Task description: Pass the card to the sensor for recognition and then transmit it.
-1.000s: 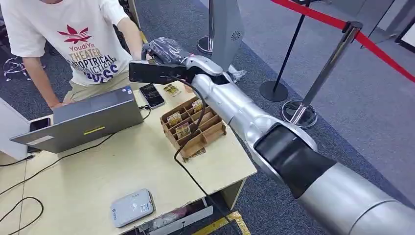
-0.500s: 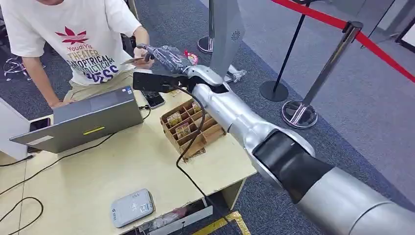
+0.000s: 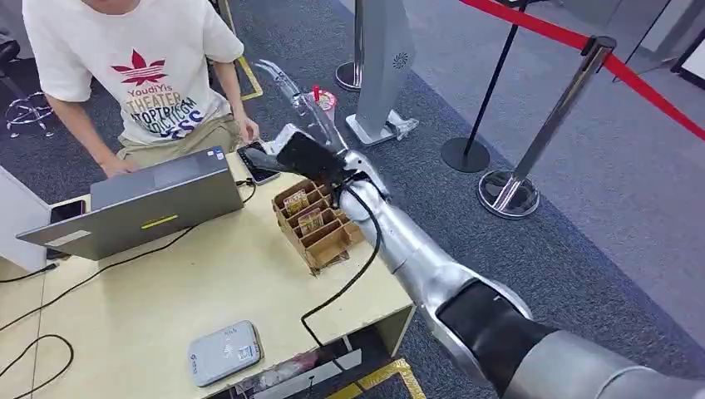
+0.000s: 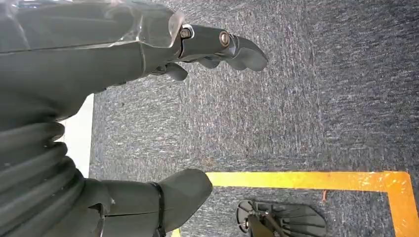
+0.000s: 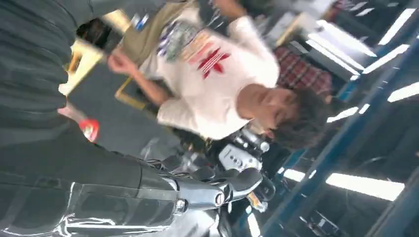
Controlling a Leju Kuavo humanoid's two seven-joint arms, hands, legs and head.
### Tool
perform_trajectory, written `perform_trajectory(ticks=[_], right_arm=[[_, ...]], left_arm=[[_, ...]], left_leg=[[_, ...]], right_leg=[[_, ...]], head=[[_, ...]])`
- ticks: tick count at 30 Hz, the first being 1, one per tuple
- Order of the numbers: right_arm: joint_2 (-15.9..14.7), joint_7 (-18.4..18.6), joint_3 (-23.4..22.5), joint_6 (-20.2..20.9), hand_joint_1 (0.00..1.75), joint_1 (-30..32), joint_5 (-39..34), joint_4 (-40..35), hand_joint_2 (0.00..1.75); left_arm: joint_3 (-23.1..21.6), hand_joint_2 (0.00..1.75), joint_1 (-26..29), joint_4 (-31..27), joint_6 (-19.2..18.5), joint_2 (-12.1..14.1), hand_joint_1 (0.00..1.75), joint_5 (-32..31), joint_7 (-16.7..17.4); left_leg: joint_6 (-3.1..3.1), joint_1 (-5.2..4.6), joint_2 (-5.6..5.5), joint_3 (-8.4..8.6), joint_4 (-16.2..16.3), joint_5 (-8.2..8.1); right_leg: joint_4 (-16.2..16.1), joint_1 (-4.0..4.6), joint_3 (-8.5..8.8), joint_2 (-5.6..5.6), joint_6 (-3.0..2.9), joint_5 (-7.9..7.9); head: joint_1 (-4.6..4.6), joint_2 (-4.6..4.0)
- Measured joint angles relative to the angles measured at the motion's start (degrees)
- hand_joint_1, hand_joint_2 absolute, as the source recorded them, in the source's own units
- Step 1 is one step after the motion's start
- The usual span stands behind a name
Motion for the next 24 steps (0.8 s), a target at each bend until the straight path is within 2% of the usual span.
perform_trajectory(ticks=[3, 4, 8, 13, 24], right_arm=[[1.0, -0.5, -1.2, 3.9, 0.0, 4.6, -8.6, -3.9, 1.75], [1.4, -0.6, -1.4, 5.2, 0.0, 6.3, -10.8, -5.2, 0.0], [2.4, -0.8, -1.5, 8.2, 0.0, 11.6, -14.8, -8.6, 0.0], [3.6, -0.4, -1.4, 9.1, 0.0, 17.8, -16.6, -12.5, 0.0], [5.0, 1.1, -0.4, 7.9, 0.0, 28.2, -14.4, -19.5, 0.0]], left_arm=[[0.0, 1.75, 0.1, 0.0, 0.0, 0.0, 0.0, 0.5, 0.1], [0.0, 1.75, 0.1, 0.0, 0.0, 0.0, 0.0, 0.8, 0.1], [0.0, 1.75, 0.5, 0.0, 0.0, 0.0, 0.0, 1.9, -0.3], [0.0, 1.75, 1.2, 0.0, 0.2, 0.0, 0.0, 2.8, -1.1], [0.2, 1.75, 2.4, 0.0, 0.9, 0.0, 0.0, 3.5, -1.3]], left_leg=[[-0.01, 0.0, 0.01, 0.0, 0.0, -0.01], [-0.02, 0.0, 0.01, 0.0, 0.0, -0.01], [-0.01, 0.0, 0.01, -0.01, 0.0, -0.02], [-0.01, 0.0, 0.0, -0.02, 0.0, -0.02], [0.05, 0.0, 0.01, -0.03, 0.0, -0.07]], right_leg=[[0.0, 0.0, 0.0, 0.0, 0.0, 0.0], [0.0, 0.0, 0.0, 0.0, 0.0, 0.0], [0.0, 0.0, -0.01, 0.0, 0.0, -0.03], [0.0, 0.0, -0.01, 0.0, 0.02, -0.07], [0.0, 0.0, -0.01, 0.0, 0.0, -0.1]], head=[[-0.02, 0.0], [0.0, 0.0], [-0.02, 0.0], [0.0, 0.0], [-0.02, 0.0]])
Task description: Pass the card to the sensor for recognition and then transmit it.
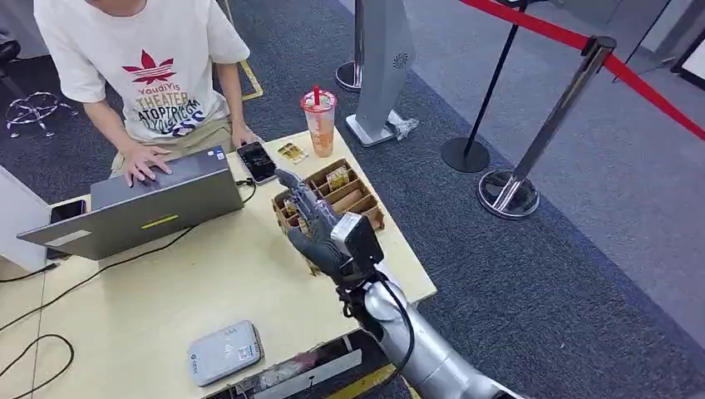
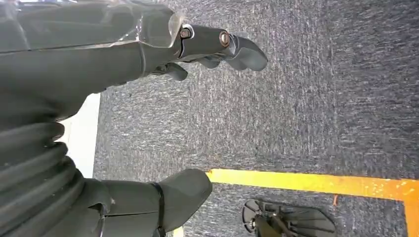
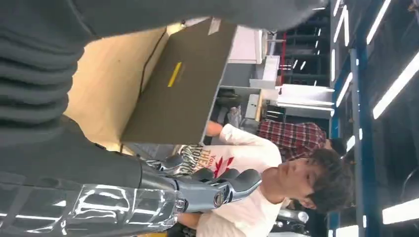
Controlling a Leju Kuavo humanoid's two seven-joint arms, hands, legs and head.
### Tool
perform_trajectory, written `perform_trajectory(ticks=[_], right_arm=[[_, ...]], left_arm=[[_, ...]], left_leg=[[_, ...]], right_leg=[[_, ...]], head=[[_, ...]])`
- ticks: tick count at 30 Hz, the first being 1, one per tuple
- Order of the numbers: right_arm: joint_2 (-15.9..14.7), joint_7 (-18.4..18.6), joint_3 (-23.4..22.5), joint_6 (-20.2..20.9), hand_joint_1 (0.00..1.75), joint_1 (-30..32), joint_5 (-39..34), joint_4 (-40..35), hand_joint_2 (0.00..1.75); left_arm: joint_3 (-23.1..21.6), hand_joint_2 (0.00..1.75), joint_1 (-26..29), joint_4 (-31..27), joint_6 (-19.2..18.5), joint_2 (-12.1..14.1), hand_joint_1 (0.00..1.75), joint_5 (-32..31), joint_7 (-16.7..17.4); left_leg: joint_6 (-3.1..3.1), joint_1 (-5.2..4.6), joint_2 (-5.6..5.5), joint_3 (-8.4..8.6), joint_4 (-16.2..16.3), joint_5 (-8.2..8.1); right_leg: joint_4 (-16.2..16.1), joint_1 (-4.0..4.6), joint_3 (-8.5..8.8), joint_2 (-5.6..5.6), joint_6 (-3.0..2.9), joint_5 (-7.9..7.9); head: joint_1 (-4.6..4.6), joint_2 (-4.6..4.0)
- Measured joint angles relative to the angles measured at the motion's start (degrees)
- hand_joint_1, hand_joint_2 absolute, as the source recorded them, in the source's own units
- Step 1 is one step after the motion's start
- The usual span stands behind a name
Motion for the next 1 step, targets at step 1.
perform_trajectory(ticks=[1], right_arm=[[0.1, 0.0, 0.0, -0.1, 0.0, 0.5, 0.3, -0.4, 0.0]], left_arm=[[0.0, 1.75, 0.0, 0.0, 0.0, 0.0, 0.0, 0.0, 0.0]], left_leg=[[0.0, 0.0, 0.0, 0.0, 0.0, 0.0]], right_leg=[[0.0, 0.0, 0.0, 0.0, 0.0, 0.0]], head=[[0.0, 0.0]])
